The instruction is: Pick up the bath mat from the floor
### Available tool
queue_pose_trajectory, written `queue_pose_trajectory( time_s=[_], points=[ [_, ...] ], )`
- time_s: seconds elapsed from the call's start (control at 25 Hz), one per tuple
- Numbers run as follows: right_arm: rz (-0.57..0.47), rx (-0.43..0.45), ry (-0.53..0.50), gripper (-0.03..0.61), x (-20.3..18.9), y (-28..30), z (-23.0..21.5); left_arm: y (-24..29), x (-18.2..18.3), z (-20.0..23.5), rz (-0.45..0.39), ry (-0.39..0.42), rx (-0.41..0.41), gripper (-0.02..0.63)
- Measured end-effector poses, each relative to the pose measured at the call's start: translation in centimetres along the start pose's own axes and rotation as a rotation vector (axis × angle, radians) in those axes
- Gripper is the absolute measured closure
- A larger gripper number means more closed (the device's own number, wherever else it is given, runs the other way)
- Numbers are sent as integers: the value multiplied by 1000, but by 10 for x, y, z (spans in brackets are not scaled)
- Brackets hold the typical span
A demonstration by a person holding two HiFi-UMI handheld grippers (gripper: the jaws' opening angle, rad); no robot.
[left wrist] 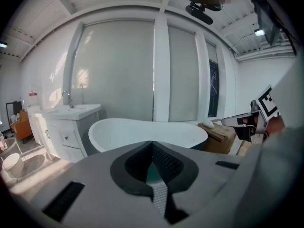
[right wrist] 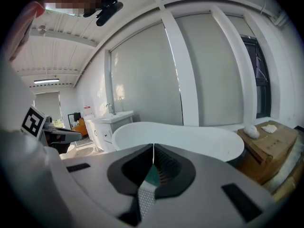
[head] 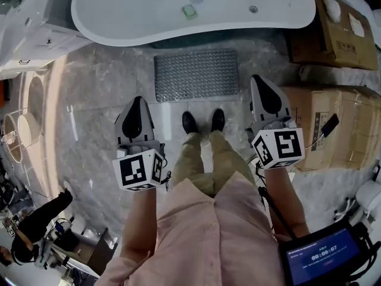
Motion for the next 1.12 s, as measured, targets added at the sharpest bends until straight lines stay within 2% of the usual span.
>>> queue_pose_trajectory(
  time_s=[0.24, 0.44, 0.84, 1.12],
  points=[
    [126, 7, 45, 560, -76, 1, 6, 4, -70, 6, 118, -39, 14, 589],
    [173, 16, 66, 560, -110, 3, 10, 9, -97, 11, 147, -50, 24, 589],
    [154, -3, 52, 560, -104, 15, 1, 12, -91, 31, 126, -34, 49, 589],
    [155, -8, 43, 561, -104, 28, 2, 23, -88, 41, 135, -25, 24, 589]
  ],
)
Point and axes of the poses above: the fingertips, and each gripper's own axes: y forward along the fingers, z to its left, x out of its top, the point moved 3 cm from there along -y, backward along the fingers, and after that the axes turned 8 degrees about -y, right-handed, at the moved point
